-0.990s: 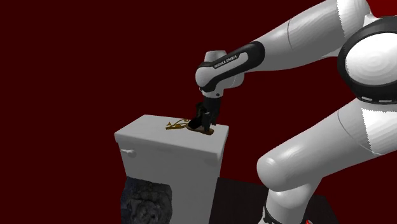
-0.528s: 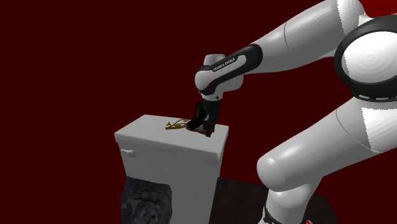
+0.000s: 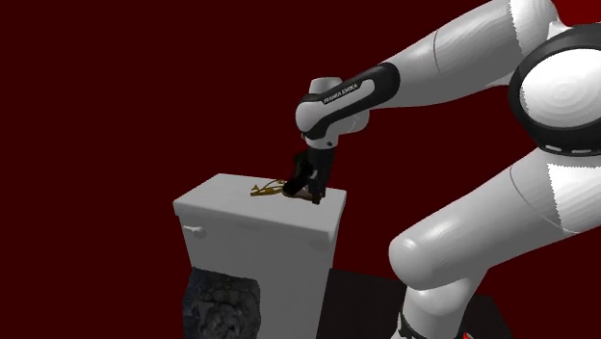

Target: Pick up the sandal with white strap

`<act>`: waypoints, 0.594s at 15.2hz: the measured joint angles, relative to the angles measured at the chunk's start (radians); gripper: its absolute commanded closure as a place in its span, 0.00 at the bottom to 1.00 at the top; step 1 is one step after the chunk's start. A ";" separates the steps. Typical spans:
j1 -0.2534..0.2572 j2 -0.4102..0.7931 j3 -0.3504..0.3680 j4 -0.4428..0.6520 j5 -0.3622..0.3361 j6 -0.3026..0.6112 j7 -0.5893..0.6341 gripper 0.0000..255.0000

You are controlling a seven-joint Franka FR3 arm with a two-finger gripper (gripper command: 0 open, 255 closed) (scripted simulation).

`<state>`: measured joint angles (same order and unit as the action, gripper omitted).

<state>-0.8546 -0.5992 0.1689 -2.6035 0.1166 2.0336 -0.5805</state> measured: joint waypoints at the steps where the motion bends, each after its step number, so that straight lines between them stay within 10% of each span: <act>1: -0.001 0.003 -0.001 0.014 -0.002 -0.011 0.000 1.00; 9: -0.002 -0.025 -0.009 0.100 -0.006 -0.133 0.003 1.00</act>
<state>-0.8568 -0.6244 0.1603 -2.5032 0.1103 1.9006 -0.5776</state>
